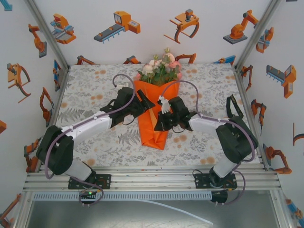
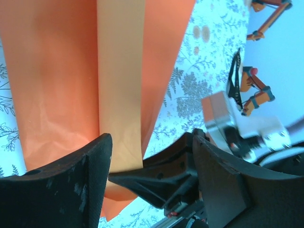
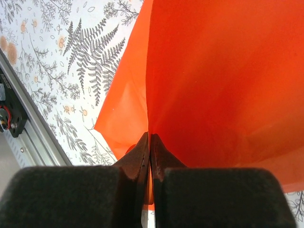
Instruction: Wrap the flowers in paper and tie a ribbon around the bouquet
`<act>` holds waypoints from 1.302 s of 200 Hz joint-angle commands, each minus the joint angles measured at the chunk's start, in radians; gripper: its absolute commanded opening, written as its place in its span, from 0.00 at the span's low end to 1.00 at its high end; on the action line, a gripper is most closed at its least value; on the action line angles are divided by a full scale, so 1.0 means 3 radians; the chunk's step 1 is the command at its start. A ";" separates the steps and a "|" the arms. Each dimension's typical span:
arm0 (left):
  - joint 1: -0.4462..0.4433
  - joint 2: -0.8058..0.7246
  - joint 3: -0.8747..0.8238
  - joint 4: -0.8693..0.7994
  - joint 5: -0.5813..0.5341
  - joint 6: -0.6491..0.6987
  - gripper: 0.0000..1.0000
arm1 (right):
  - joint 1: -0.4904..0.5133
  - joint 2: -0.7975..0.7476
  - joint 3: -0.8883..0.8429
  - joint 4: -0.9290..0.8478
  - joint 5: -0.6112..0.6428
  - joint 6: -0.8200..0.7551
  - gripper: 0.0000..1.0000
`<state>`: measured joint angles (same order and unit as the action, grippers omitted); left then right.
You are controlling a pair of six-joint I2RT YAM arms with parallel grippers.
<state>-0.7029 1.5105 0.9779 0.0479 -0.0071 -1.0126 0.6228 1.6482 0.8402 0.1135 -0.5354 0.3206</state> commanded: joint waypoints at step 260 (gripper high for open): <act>0.0252 0.0547 -0.0066 0.0323 -0.0086 0.0475 0.00 | 0.0056 -0.1004 -0.0254 -0.0314 0.1268 0.0271 0.52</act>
<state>-0.6331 1.6661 0.9871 0.1200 0.0231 -0.9077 0.6319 1.3350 0.7803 0.0471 -0.2058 0.3958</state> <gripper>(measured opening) 0.008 0.506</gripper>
